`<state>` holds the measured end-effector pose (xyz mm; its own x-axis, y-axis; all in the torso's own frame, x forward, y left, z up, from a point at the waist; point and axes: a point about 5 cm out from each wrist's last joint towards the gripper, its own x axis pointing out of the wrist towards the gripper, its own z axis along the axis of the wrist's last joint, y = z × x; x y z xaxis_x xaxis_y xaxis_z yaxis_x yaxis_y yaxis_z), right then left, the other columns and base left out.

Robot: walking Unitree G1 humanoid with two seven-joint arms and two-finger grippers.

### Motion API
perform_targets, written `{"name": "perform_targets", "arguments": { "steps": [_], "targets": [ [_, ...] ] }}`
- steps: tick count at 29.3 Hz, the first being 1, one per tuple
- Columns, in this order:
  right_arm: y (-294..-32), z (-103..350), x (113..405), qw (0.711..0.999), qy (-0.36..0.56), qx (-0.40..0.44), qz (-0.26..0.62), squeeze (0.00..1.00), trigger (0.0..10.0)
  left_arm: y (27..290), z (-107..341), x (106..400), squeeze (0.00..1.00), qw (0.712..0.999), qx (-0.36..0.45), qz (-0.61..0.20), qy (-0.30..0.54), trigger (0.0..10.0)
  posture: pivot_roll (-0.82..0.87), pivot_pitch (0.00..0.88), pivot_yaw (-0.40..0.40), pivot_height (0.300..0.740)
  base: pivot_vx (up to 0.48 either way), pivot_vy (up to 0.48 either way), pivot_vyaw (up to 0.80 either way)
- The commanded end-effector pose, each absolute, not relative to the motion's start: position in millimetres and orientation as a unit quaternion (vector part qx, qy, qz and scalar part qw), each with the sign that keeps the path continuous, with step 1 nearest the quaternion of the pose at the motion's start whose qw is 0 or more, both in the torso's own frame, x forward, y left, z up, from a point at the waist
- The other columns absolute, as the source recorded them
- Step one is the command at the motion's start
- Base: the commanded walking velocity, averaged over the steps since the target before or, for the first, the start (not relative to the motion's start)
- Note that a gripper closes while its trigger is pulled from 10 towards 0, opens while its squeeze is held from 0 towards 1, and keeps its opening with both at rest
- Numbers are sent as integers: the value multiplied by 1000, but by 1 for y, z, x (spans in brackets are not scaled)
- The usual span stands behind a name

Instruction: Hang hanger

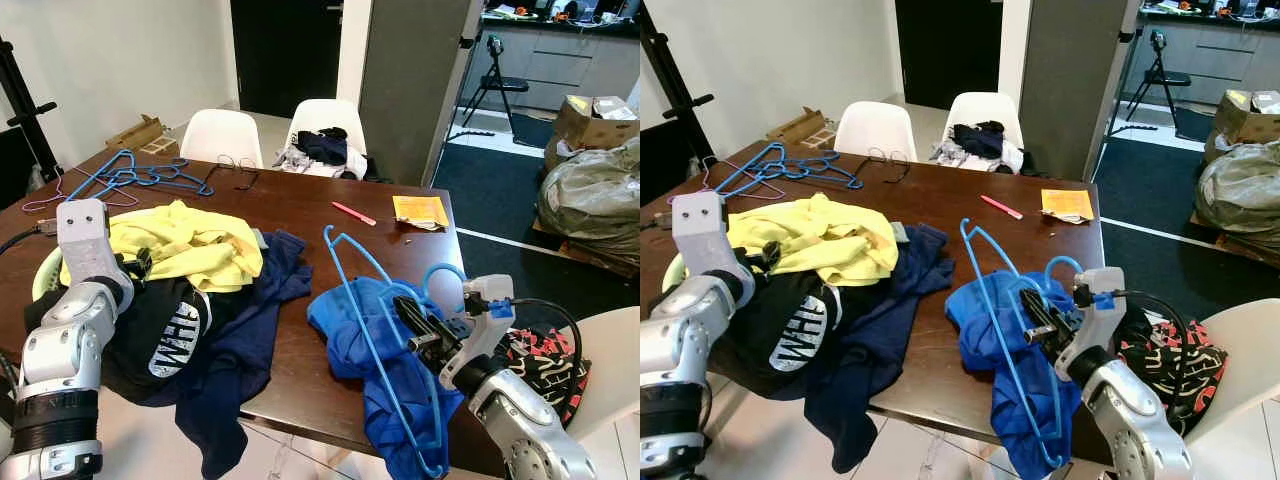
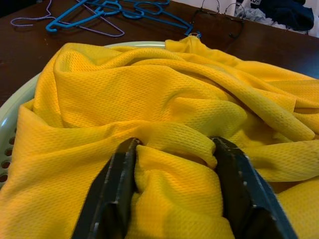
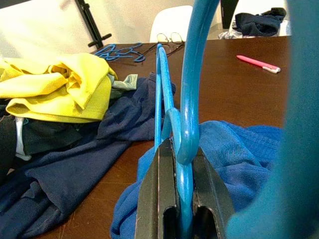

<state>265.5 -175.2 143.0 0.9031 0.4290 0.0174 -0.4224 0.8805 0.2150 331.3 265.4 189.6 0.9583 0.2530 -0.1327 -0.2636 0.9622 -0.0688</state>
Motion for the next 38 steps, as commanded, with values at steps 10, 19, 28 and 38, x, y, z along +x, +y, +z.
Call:
{"name": "perform_targets", "arguments": {
  "steps": [10,19,28,38],
  "targets": [
    [-177,144,266,970,16,112,215,0,10000,262,225,338,0,992,-40,116,-1,0,2,0,-19,740,0,0,0],
    [-177,143,268,970,14,116,214,0,10000,251,326,342,0,979,55,80,-177,0,8,0,-17,740,0,0,0],
    [-177,142,269,970,14,119,212,0,10000,231,453,304,0,892,190,111,-395,0,15,0,-21,740,0,0,0],
    [-177,141,269,969,14,124,211,0,10000,190,437,309,0,862,315,57,-394,0,19,0,-20,740,0,0,0]
  ]
}}
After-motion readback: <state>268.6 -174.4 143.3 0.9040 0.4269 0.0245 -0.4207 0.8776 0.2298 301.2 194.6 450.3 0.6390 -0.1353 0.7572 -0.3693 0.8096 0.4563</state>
